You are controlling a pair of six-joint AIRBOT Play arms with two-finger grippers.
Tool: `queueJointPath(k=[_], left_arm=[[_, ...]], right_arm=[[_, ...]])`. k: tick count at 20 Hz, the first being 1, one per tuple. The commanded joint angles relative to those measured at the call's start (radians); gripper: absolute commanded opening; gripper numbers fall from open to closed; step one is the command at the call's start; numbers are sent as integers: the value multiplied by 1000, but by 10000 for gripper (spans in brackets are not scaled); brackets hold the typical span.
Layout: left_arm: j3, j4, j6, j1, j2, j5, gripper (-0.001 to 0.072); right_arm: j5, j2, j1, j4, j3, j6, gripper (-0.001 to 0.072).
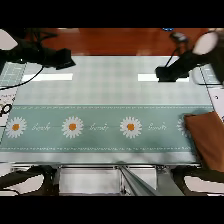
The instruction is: Fold the shirts.
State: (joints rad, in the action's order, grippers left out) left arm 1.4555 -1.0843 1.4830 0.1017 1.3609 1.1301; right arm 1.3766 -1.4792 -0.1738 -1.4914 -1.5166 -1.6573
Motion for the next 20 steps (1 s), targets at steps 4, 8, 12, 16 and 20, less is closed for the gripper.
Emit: queueJointPath(k=[4, 8, 12, 16, 20], left_arm=[[-51, -49, 38, -65, 19, 68, 15], [-53, -52, 21, -64, 22, 61, 15], [-53, -52, 21, -64, 22, 87, 15], [-53, -51, 21, -64, 22, 84, 15], [-53, -51, 21, -64, 22, 83, 15]], right_arm=[[98, -66, -3, -167, -8, -70, 25], [111, -66, -3, -180, -8, -62, 25], [120, -66, -3, -180, -8, -62, 25], [120, -66, -3, -180, -8, -62, 25], [120, -66, -3, -180, -8, -62, 25]])
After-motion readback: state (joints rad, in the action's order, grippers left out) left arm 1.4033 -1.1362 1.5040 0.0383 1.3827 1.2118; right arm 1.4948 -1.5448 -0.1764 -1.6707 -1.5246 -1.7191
